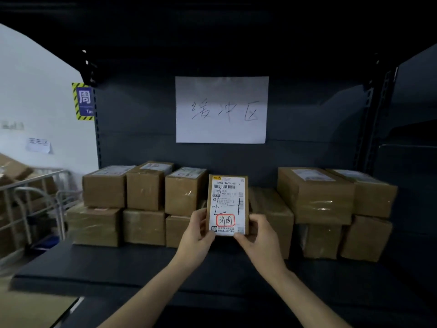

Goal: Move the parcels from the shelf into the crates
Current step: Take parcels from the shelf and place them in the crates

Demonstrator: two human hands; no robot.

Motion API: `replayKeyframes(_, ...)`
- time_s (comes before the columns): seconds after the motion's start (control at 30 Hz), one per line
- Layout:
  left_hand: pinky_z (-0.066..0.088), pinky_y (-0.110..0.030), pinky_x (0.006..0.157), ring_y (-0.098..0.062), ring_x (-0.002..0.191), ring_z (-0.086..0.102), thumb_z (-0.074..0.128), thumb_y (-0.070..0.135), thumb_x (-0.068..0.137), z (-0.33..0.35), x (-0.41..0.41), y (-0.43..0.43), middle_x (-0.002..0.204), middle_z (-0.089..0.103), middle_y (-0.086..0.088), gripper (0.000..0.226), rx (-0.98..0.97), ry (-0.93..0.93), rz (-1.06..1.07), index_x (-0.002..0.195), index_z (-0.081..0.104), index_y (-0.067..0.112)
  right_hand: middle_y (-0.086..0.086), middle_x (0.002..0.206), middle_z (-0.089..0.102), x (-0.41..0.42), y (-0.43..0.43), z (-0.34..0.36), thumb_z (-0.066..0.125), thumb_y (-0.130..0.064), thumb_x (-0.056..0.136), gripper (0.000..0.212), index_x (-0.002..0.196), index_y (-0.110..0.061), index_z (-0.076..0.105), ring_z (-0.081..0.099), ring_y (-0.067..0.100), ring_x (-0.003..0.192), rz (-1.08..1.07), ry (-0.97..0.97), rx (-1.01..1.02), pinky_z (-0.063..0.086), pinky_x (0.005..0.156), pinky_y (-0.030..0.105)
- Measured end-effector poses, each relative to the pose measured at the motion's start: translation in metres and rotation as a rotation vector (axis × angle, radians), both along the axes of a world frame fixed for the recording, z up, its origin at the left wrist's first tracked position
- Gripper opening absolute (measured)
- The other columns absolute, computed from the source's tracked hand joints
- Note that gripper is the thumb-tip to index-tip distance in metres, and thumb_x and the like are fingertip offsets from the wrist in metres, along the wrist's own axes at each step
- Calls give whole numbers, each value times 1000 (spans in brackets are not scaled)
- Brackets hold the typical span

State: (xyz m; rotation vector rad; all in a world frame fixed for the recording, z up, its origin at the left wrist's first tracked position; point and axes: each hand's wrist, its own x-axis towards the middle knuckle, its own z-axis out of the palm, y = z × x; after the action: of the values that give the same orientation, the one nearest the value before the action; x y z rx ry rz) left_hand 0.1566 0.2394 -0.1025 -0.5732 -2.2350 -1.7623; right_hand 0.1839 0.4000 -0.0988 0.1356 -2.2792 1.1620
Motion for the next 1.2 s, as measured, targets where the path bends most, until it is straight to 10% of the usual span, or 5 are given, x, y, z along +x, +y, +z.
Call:
replayKeyframes(0.2, 41, 3, 75, 4, 106, 48, 61, 4, 86, -40, 13, -11, 110, 51, 17, 47, -179, -21, 70, 124, 37, 18, -3, 137, 44, 10, -15, -45, 69, -12, 81, 68, 139, -18, 35, 41, 3, 122, 1, -117, 28, 34, 94, 12)
replayKeyframes(0.67, 37, -22, 101, -13, 126, 45, 64, 14, 84, -53, 12, -15, 137, 49, -1, 56, -405, -107, 126, 132, 34, 14, 0, 144, 32, 19, -12, -55, 70, -20, 81, 84, 146, -24, 17, 42, 12, 128, -28, -221, 133, 40, 99, 23)
replayKeyframes(1.2, 35, -28, 104, -18, 133, 38, 59, 20, 89, 30, -23, -56, 143, 40, -5, 57, -396, 121, 376, 140, 34, 13, 5, 137, 47, -30, -4, 55, 49, -39, 93, 52, 137, -13, 41, 47, 16, 124, -62, 2, 276, 42, 102, 33)
